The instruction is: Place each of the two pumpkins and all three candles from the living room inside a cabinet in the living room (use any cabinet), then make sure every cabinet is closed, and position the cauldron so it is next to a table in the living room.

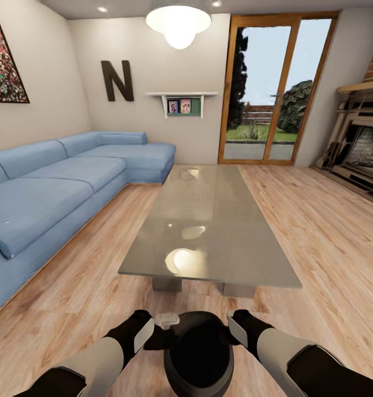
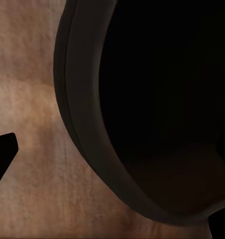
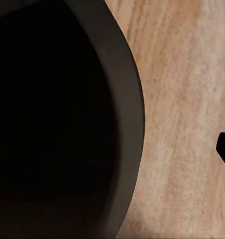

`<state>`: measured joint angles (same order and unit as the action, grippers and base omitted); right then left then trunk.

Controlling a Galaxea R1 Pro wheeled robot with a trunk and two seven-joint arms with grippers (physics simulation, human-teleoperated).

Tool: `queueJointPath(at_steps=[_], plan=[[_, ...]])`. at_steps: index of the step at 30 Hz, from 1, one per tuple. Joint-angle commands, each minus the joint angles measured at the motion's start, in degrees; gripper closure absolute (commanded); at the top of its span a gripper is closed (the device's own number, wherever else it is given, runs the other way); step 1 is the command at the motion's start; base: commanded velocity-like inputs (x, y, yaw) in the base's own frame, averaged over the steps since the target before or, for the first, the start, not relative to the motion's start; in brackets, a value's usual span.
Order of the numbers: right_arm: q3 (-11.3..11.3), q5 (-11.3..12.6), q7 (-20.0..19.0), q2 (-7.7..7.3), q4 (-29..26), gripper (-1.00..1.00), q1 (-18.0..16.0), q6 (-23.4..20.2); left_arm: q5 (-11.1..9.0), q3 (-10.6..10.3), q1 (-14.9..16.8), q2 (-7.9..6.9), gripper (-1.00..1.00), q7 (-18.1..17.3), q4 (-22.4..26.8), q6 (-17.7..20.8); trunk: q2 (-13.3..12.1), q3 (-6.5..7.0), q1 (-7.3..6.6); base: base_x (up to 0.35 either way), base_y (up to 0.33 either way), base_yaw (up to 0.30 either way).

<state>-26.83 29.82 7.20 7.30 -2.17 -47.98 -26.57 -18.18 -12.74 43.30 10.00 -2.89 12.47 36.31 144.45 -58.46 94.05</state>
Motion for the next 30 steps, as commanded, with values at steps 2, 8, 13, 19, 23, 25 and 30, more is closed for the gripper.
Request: queueJointPath(at_steps=[2,8,13,19,23,25,30], plan=[[-0.41,0.6,0.36,-0.01,-0.12,-1.0,0.0,-0.31,-0.18,-0.12,0.03,0.0,-1.0,0.21,0.07,0.34,-0.01,0.4,-0.06,0.0,0.0,0.0],[-0.41,0.59,0.46,-0.01,-0.12,-1.0,0.0,-0.4,-0.11,-0.09,0.03,0.0,-1.0,0.33,0.09,0.45,-0.09,1.73,-0.22,0.0,0.0,0.0],[-0.36,0.74,0.39,-0.01,-0.16,-1.0,0.0,-3.26,-0.12,-0.09,0.03,0.0,-1.0,0.34,0.1,0.55,-0.16,2.83,-0.34,0.0,0.0,0.0],[-0.24,0.94,0.29,-0.01,-0.29,-1.0,0.0,-6.7,-0.04,-0.09,0.03,0.0,-1.0,0.47,0.26,5.26,-0.24,4.16,-0.5,0.0,0.0,0.0],[-0.25,0.94,0.28,-0.01,-0.29,-1.0,0.0,-6.73,-0.02,-0.09,0.03,0.0,-1.0,0.46,0.25,5.39,-0.29,5.05,-0.6,0.0,0.0,0.0],[-0.29,0.94,0.28,-0.01,-0.29,-1.0,0.01,-6.73,-0.02,-0.09,0.03,0.0,-1.0,0.45,0.26,5.42,-0.32,5.49,-0.65,0.0,0.0,0.0],[-0.27,0.94,0.3,-0.01,-0.29,-1.0,0.0,-6.74,-0.02,-0.09,0.03,0.0,-1.0,0.43,0.27,5.44,-0.34,5.93,-0.7,0.0,0.0,0.0]])
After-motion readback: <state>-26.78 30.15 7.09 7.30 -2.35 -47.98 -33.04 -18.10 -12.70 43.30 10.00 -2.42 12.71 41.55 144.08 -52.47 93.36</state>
